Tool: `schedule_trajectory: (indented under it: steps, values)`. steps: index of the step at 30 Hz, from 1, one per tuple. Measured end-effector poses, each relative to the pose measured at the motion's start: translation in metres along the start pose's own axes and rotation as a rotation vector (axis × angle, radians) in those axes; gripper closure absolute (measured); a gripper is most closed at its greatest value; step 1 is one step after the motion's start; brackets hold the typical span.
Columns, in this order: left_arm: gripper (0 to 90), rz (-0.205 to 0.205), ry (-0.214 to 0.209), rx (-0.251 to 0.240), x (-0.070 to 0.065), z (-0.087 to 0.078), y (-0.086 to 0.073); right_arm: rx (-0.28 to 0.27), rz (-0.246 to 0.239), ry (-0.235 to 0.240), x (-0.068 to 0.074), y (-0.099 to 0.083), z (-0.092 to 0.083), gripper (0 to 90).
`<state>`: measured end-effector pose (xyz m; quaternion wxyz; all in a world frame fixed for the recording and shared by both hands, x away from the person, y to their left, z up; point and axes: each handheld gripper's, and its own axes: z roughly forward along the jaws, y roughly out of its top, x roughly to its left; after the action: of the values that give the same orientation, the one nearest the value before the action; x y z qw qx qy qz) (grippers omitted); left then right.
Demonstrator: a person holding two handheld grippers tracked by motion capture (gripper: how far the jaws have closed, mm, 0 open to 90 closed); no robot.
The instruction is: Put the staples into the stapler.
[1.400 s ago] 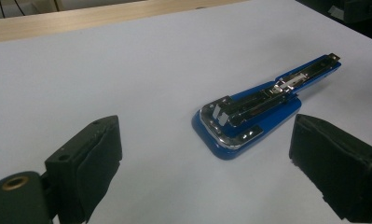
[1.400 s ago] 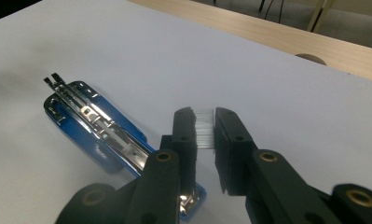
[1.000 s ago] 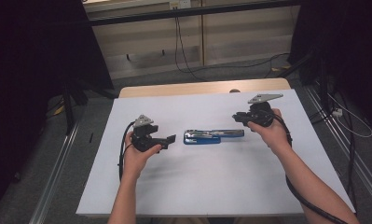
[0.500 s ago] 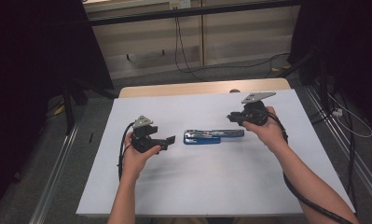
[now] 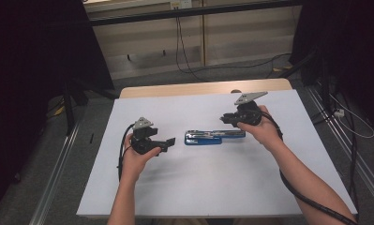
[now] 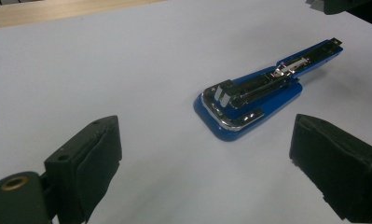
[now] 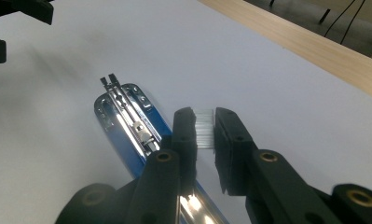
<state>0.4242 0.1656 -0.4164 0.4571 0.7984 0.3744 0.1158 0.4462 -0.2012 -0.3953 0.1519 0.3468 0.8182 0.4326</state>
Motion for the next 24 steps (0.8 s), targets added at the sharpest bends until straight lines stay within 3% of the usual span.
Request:
schedule_trajectory:
  steps: [24]
  values:
    - [9.0,-0.012,0.003,0.001,0.002,-0.002,-0.002,0.027,-0.099,0.106,0.010,0.015,0.021,79.2]
